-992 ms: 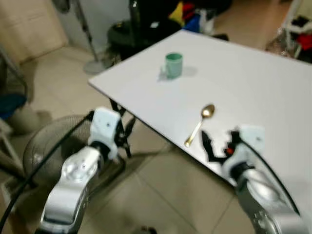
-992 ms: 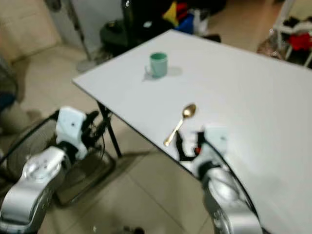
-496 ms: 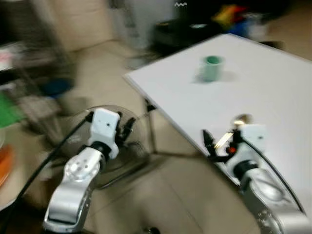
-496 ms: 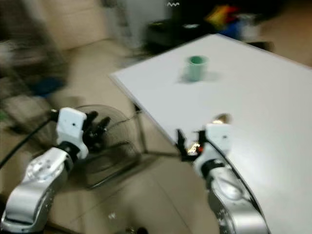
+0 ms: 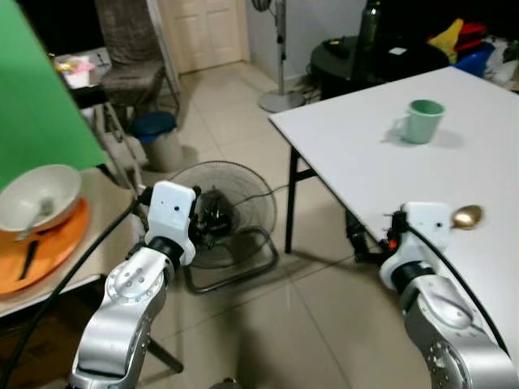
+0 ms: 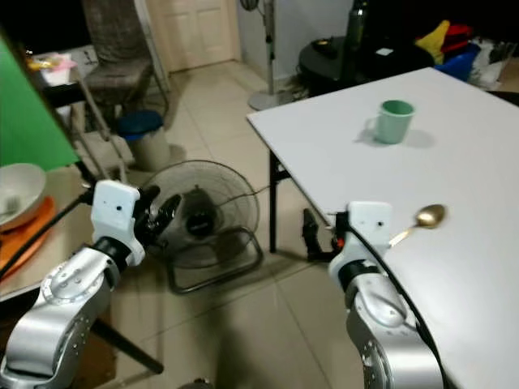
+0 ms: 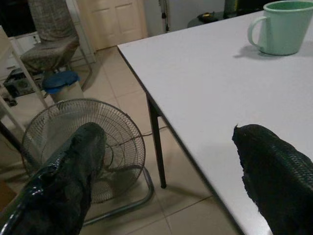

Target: Setting the table

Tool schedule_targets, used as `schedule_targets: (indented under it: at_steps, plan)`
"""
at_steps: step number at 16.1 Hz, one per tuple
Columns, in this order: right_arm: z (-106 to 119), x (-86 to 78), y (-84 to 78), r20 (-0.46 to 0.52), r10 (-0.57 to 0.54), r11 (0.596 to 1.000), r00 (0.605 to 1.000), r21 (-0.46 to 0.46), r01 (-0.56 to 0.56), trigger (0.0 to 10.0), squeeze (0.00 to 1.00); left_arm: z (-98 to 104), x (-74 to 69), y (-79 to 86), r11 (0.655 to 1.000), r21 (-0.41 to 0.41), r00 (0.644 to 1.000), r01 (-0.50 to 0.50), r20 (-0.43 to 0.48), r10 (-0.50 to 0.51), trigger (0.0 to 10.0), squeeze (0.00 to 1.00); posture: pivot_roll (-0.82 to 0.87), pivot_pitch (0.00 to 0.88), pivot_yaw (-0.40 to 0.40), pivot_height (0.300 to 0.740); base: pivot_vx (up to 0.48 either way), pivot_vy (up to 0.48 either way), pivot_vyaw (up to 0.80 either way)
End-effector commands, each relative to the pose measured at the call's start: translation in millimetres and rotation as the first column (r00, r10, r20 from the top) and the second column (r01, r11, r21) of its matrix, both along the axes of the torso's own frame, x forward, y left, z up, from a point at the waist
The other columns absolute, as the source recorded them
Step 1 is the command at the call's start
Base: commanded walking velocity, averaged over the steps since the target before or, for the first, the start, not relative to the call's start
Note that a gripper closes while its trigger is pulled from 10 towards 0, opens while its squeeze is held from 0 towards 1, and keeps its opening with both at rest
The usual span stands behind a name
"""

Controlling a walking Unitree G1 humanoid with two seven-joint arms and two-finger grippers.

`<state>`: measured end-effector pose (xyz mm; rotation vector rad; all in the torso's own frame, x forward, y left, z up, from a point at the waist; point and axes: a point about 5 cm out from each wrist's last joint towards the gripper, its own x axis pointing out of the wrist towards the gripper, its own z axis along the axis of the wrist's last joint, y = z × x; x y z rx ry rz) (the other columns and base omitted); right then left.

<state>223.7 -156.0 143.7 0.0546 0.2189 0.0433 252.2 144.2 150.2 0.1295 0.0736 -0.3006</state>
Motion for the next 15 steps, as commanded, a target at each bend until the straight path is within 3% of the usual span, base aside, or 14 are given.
schedule_targets:
  at_steps: [1, 3, 7, 13, 15]
  plan:
    - [0.9, 2.3, 8.2, 0.011, 0.03, 0.999, 1.0, 0.022, -0.03, 10.0, 1.0, -1.9, -1.3, 8.1, 0.999, 0.018, 1.0, -0.028, -0.013, 0.028, 10.0, 0.0, 0.06, 0.0, 0.066, 0.74, 0.0, 0.39, 0.0]
    - [1.7, 2.9, 11.4, 0.018, 0.071, 0.997, 0.997, 0.024, -0.071, 10.0, 1.0, -2.1, -2.2, 8.6, 0.999, 0.019, 0.999, -0.032, -0.015, 0.033, 10.0, 0.0, 0.06, 0.0, 0.063, 0.74, 0.0, 0.392, 0.0]
    - [3.0, 3.1, 14.6, 0.026, 0.093, 0.995, 0.995, 0.036, -0.094, 10.0, 1.0, -1.2, -3.0, 9.7, 0.999, 0.026, 0.999, -0.04, -0.013, 0.04, 10.0, 0.0, 0.07, 0.0, 0.058, 0.74, 0.0, 0.392, 0.74]
    - [0.9, 6.0, 15.0, 0.019, 0.099, 0.995, 0.995, 0.026, -0.099, 10.0, 1.0, 2.3, -1.5, 14.9, 0.995, 0.029, 0.996, -0.09, 0.01, 0.09, 10.0, 0.0, 0.08, 0.0, 0.049, 0.74, 0.0, 0.386, 0.0]
    - [7.1, 9.9, 11.8, 0.071, 0.064, 0.997, 0.995, 0.031, -0.067, 10.0, 1.0, 3.6, -0.6, 17.0, 0.994, 0.031, 0.994, -0.106, 0.018, 0.105, 10.0, 0.0, 0.08, 0.0, 0.049, 0.74, 0.0, 0.174, 0.0]
